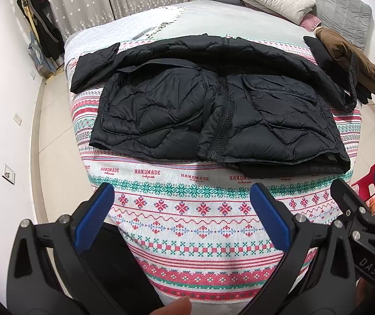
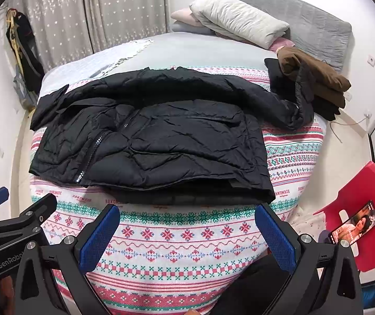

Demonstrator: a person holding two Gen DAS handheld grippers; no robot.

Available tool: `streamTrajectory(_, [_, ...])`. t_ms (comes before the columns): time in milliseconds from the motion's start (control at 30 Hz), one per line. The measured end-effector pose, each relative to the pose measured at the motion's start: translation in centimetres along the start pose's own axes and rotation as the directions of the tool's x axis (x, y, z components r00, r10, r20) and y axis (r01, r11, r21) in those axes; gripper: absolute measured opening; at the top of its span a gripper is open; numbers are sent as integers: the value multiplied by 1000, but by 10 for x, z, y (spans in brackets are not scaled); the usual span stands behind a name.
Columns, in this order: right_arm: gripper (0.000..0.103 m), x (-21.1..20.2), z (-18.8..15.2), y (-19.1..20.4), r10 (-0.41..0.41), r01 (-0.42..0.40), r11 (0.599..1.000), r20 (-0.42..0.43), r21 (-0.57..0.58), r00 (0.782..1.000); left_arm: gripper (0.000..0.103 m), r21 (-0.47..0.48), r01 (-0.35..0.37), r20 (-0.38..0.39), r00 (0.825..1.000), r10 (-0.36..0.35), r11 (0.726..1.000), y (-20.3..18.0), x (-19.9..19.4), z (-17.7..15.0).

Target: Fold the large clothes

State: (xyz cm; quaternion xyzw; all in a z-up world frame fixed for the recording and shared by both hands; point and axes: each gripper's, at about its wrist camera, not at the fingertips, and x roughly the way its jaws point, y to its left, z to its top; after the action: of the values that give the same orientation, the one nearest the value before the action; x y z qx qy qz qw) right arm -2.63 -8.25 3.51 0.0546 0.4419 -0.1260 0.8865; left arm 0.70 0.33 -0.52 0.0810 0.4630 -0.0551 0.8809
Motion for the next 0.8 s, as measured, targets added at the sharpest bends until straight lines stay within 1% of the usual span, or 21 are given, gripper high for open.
streamTrajectory(400, [103,0,0,0,-1,1,1000,1,2,1000,103,-2,-2,0,1000,2,1000,3,0,-3])
streamTrajectory(800, [103,2,6,-2,2,-2,1000,0,0,1000,103,-3,-8,-7,1000,8,1000,3,4,8])
